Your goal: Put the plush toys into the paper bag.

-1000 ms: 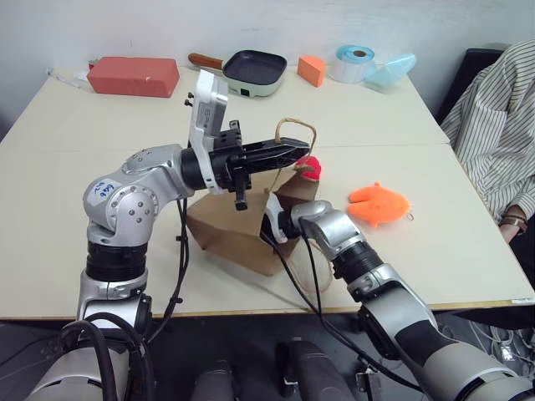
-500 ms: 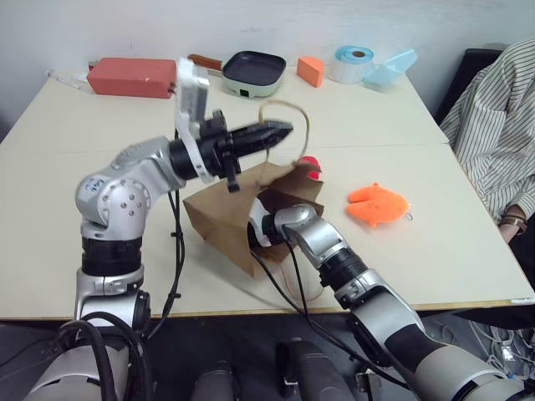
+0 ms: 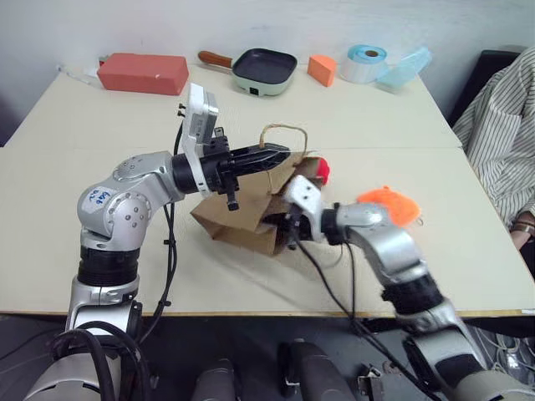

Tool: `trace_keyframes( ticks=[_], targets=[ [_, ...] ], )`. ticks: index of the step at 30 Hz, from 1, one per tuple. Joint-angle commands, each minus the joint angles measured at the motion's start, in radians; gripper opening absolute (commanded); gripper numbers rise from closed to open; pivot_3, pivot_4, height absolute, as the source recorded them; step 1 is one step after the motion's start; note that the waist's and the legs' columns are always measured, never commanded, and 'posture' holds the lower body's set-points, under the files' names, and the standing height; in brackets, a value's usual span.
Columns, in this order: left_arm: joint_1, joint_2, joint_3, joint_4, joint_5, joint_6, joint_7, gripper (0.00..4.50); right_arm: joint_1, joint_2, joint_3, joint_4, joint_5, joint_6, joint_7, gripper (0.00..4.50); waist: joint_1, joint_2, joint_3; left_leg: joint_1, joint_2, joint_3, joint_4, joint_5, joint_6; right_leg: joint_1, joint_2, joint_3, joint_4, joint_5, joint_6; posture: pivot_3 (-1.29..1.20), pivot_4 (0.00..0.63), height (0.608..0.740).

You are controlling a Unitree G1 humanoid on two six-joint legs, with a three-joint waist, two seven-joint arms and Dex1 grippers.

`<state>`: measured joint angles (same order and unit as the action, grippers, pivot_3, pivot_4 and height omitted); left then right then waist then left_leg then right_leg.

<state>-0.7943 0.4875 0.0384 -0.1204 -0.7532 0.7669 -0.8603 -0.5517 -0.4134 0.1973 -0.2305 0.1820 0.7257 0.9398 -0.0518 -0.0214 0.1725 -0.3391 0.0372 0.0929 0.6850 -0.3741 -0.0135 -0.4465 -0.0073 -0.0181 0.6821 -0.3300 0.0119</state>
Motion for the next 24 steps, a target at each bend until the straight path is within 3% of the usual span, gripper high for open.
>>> trace_keyframes(
  ticks=[1, 4, 6, 9, 13, 18, 23, 24],
  targets=[
    [-0.017, 0.010, 0.003, -0.014, 0.005, -0.016, -0.025, 0.00, 0.121, -0.079, -0.189, -0.267, 0.160, 0.176, -0.009, 0.04, 0.003, 0.000, 0.000, 0.000, 0.000, 0.000, -0.001, 0.000, 0.000, 0.000, 0.000, 0.000, -0.001, 0.000, 0.000, 0.00, 0.150, 0.740],
    [-0.019, 0.012, -0.001, -0.009, 0.006, -0.014, -0.040, 0.00, 0.200, -0.129, -0.410, -0.364, 0.276, 0.306, -0.050, 0.04, 0.002, 0.000, 0.000, 0.000, 0.000, 0.001, -0.001, 0.000, 0.000, 0.000, 0.000, 0.000, -0.002, 0.000, 0.000, 0.00, 0.150, 0.740],
    [-0.017, 0.013, -0.006, -0.009, 0.009, -0.015, -0.051, 0.00, 0.224, -0.172, -0.534, -0.360, 0.291, 0.350, -0.097, 0.40, 0.002, 0.000, 0.000, 0.001, 0.000, 0.001, -0.001, 0.000, 0.000, 0.000, 0.000, 0.001, -0.001, 0.000, 0.000, 0.00, 0.150, 0.740],
    [-0.016, 0.012, -0.011, -0.008, 0.016, -0.017, -0.060, 0.00, 0.274, -0.283, -0.598, -0.307, 0.229, 0.281, -0.128, 1.23, 0.005, 0.000, 0.000, 0.002, -0.001, 0.001, -0.002, 0.000, 0.000, 0.001, 0.000, 0.001, -0.002, 0.000, 0.000, 0.00, 0.150, 0.740],
    [-0.024, 0.007, -0.016, -0.005, 0.020, -0.017, -0.065, 0.00, 0.414, -0.510, -0.458, -0.154, -0.066, -0.173, -0.137, 2.68, 0.013, 0.000, 0.000, 0.002, -0.003, 0.002, -0.004, 0.000, 0.000, 0.001, 0.001, 0.003, -0.004, 0.000, 0.001, 0.00, 0.150, 0.740],
    [-0.048, 0.006, -0.013, 0.015, 0.027, -0.019, -0.070, 0.00, 0.390, -0.588, -0.319, 0.023, -0.252, -0.502, -0.189, 4.40, 0.009, 0.000, 0.001, 0.004, -0.003, 0.004, -0.004, 0.001, 0.000, 0.001, 0.001, 0.006, -0.002, 0.000, 0.001, 0.00, 0.150, 0.740],
    [-0.054, 0.008, -0.003, 0.011, 0.026, -0.015, -0.066, 0.00, 0.291, -0.546, -0.200, 0.172, -0.364, -0.664, -0.253, 4.40, 0.009, 0.000, 0.001, 0.004, -0.003, 0.004, -0.003, 0.001, 0.000, 0.001, 0.001, 0.006, -0.002, 0.000, 0.001, 0.00, 0.150, 0.740],
    [-0.053, 0.010, -0.001, 0.010, 0.027, -0.015, -0.065, 0.00, 0.262, -0.523, -0.176, 0.216, -0.384, -0.685, -0.273, 4.21, 0.010, 0.000, 0.001, 0.004, -0.003, 0.004, -0.003, 0.001, 0.000, 0.001, 0.001, 0.006, -0.002, 0.000, 0.001, 0.00, 0.150, 0.740]
  ],
)
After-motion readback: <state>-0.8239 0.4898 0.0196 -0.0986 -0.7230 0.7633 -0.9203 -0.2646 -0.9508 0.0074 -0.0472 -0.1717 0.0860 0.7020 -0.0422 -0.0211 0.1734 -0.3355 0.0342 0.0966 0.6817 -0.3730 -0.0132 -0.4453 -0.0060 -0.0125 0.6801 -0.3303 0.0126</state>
